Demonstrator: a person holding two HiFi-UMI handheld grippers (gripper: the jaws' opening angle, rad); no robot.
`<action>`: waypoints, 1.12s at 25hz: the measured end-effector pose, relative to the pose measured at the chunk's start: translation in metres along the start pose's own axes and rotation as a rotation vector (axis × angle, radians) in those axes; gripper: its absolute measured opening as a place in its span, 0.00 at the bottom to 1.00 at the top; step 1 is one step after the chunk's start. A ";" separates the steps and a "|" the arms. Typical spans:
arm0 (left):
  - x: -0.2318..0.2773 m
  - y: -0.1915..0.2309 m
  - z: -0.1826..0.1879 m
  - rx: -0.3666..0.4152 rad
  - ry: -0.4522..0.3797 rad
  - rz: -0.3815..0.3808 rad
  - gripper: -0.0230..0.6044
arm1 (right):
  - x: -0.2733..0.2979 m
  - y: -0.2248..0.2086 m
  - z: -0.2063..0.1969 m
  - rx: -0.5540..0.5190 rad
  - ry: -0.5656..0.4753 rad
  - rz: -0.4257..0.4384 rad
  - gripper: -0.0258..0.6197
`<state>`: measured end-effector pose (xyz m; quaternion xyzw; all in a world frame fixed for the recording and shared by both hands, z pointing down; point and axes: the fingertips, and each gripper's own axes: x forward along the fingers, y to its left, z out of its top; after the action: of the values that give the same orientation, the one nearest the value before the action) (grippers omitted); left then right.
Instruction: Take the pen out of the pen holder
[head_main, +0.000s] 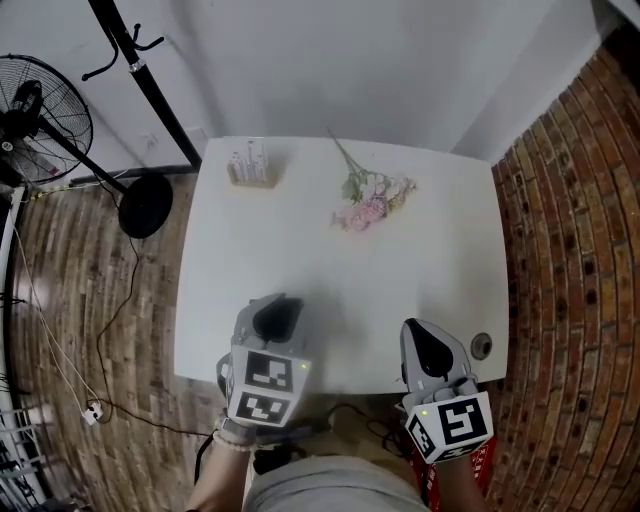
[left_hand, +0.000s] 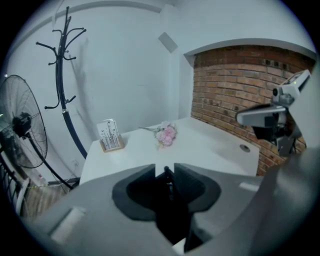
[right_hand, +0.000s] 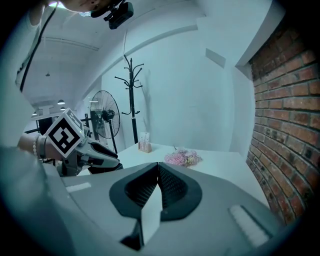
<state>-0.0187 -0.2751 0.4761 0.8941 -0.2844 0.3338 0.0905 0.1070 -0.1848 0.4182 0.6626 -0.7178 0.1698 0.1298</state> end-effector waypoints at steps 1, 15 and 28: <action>0.001 0.000 0.000 0.005 0.009 0.002 0.20 | -0.001 -0.001 -0.001 0.002 0.001 -0.002 0.05; 0.007 -0.003 -0.008 0.072 0.083 0.025 0.11 | -0.004 -0.010 -0.008 0.011 0.008 -0.007 0.05; -0.006 -0.001 0.004 -0.015 -0.006 0.014 0.08 | -0.008 -0.009 -0.007 -0.002 -0.003 0.011 0.05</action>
<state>-0.0192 -0.2732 0.4694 0.8924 -0.2934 0.3297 0.0943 0.1166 -0.1754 0.4223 0.6587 -0.7219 0.1688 0.1288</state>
